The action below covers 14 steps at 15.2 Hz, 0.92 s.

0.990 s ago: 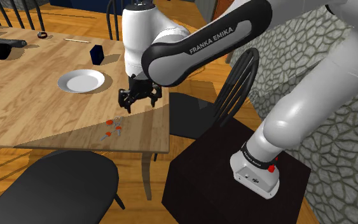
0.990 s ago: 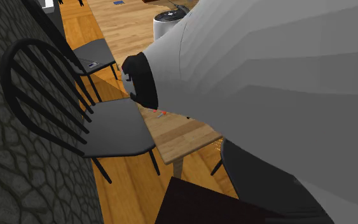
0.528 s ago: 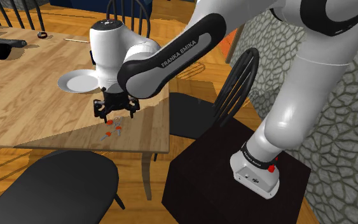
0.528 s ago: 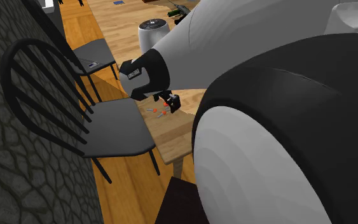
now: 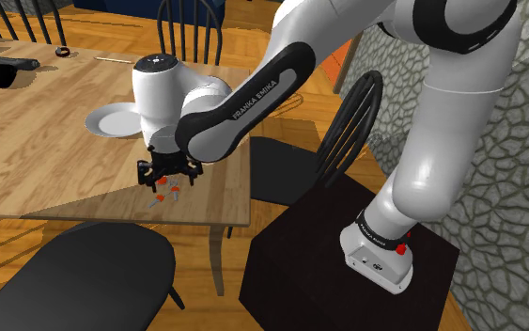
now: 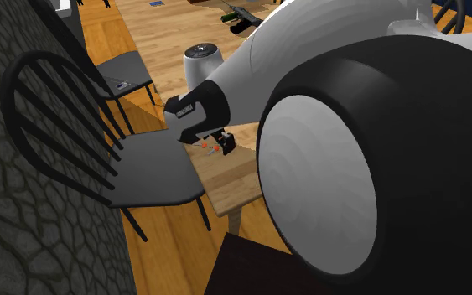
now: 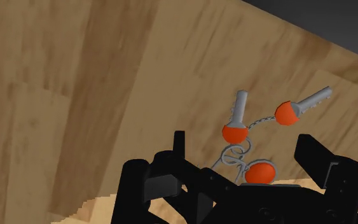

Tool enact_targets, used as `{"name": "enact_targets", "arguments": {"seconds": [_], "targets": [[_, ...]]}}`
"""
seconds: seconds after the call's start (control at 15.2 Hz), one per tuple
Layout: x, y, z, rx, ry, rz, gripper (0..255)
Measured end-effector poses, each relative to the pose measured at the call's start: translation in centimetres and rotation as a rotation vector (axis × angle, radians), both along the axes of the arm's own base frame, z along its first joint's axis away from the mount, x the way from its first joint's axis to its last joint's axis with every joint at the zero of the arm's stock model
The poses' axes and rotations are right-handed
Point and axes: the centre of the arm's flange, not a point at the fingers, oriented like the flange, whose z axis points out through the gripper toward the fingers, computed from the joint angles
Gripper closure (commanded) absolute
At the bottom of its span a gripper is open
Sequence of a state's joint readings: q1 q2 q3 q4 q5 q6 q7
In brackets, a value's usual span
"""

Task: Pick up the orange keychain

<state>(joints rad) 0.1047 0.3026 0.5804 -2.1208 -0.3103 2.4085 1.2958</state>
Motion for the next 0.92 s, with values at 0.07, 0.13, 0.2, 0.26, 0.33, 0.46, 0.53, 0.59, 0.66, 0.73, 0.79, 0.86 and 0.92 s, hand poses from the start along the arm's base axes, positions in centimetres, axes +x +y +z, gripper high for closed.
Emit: {"name": "enact_targets", "arguments": {"seconds": [0.07,0.13,0.2,0.26,0.33,0.46,0.53,0.59,0.66,0.73,0.79,0.86,0.92], "targets": [[0.04,0.03,-0.31,0.0,0.0,0.0,0],[0.11,0.04,-0.45,0.0,0.0,0.0,255],[0.17,0.06,-0.43,0.0,-0.001,0.0,255],[0.16,-0.01,-0.34,-0.008,0.002,-0.001,255],[0.15,-0.04,-0.31,-0.01,0.003,-0.001,255],[0.19,-0.05,-0.26,-0.011,0.002,-0.001,255],[0.21,-0.05,-0.25,-0.01,0.001,-0.001,255],[0.25,-0.03,-0.24,-0.008,0.0,-0.001,255],[0.26,-0.03,-0.23,-0.006,-0.002,-0.002,255],[0.27,-0.04,-0.21,-0.005,-0.004,-0.002,255],[0.28,-0.05,-0.2,-0.004,-0.005,-0.002,255],[0.29,-0.17,-0.08,-0.007,-0.002,-0.004,255],[0.23,-0.11,0.19,-0.004,-0.001,-0.003,255]]}}
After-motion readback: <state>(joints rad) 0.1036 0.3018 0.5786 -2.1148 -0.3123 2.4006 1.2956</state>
